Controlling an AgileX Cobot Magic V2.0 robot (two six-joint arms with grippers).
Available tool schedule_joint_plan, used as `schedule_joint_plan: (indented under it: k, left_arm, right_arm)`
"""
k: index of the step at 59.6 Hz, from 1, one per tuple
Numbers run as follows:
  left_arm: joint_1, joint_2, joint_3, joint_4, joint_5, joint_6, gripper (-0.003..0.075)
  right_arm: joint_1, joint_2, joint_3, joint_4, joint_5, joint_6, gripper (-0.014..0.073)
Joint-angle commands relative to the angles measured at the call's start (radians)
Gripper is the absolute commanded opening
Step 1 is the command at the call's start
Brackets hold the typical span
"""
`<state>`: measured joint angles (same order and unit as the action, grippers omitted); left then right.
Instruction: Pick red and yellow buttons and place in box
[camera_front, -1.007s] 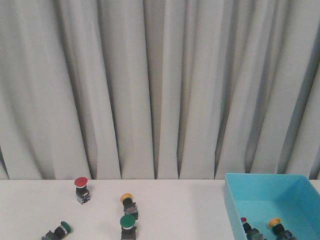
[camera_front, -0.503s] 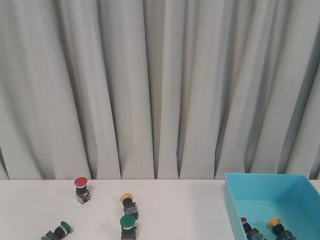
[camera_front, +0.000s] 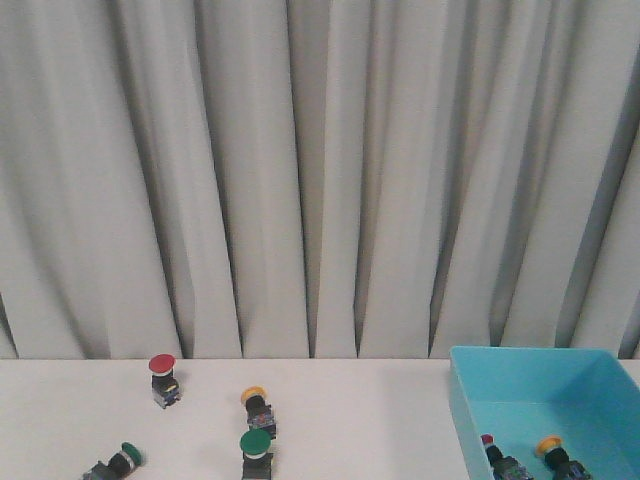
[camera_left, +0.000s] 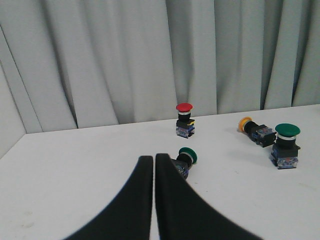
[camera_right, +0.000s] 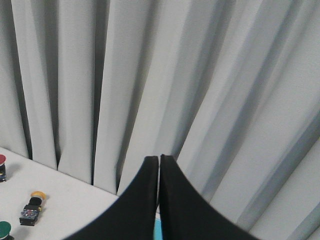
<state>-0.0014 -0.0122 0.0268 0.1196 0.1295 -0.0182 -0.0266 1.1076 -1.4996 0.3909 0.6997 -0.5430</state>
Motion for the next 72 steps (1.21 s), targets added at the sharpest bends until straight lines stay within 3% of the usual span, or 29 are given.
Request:
schedule_joint_plan:
  k: [1, 11, 18, 27, 42, 61, 72]
  left_arm:
    - [-0.008, -0.015, 0.008, -0.007, -0.065, -0.004, -0.0006]
    - [-0.008, -0.015, 0.008, -0.007, -0.065, -0.004, -0.0006]
    - [-0.008, -0.015, 0.008, -0.007, -0.065, -0.004, -0.0006]
    - [-0.008, -0.015, 0.008, -0.007, -0.065, -0.004, -0.0006]
    - [-0.008, -0.015, 0.008, -0.007, -0.065, -0.004, -0.0006]
    - [-0.008, -0.014, 0.008, -0.007, -0.065, -0.003, -0.0006]
    - [-0.008, -0.013, 0.008, -0.007, -0.065, -0.003, -0.0006]
  right_arm:
    - [0.0, -0.009, -0.025, 0.013, -0.07, -0.004, -0.0004]
    - [0.0, -0.082, 0.128, -0.054, -0.22, 0.056, -0.0004]
    - [0.0, -0.214, 0.317, -0.145, -0.394, 0.283, -0.0004]
    - [0.0, -0.408, 0.621, -0.397, -0.5, 0.508, -0.0004]
    - [0.0, -0.746, 1.124, -0.425, -0.648, 0.533, -0.0004]
    - [0.0, -1.103, 1.533, -0.447, -0.656, 0.686, -0.0004]
    - [0.0, -1.138, 1.543, -0.454, -0.554, 0.673, -0.0004]
